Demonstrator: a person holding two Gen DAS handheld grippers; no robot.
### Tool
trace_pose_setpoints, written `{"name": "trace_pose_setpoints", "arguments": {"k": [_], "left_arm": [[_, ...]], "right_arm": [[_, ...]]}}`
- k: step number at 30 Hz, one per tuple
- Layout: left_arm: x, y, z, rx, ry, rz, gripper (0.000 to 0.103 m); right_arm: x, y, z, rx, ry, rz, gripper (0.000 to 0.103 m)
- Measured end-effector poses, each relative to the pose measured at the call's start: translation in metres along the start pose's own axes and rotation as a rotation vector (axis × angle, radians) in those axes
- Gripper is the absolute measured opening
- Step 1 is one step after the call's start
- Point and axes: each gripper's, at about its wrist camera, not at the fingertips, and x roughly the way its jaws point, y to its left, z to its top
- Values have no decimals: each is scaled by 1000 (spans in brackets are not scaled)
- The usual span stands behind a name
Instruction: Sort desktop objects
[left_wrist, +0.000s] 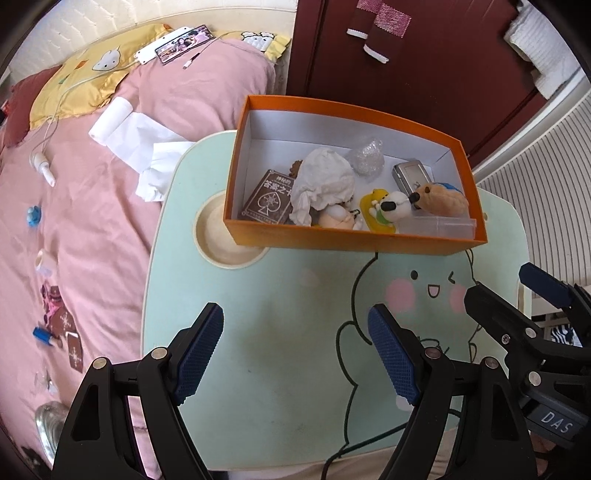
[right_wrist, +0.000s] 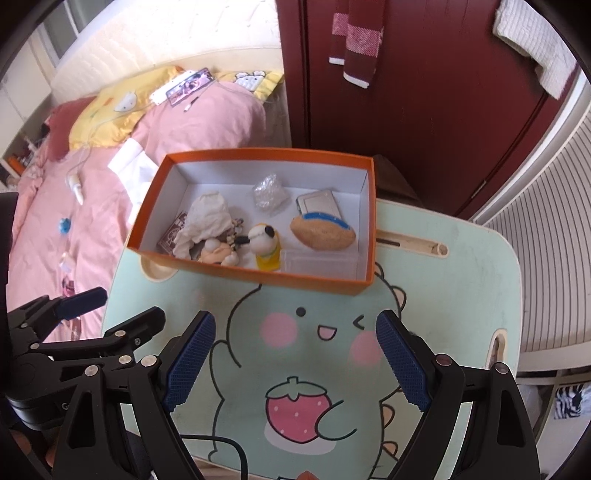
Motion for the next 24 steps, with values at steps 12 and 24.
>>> {"name": "trace_pose_setpoints", "arguments": {"k": [12, 24], "left_arm": [[37, -13, -60, 96, -172, 18, 81], [65, -13, -69, 115, -294, 86, 93]], "right_arm": [[15, -1, -80, -14, -263, -25, 89], [60, -20, -114, 54, -334, -44, 90]]}}
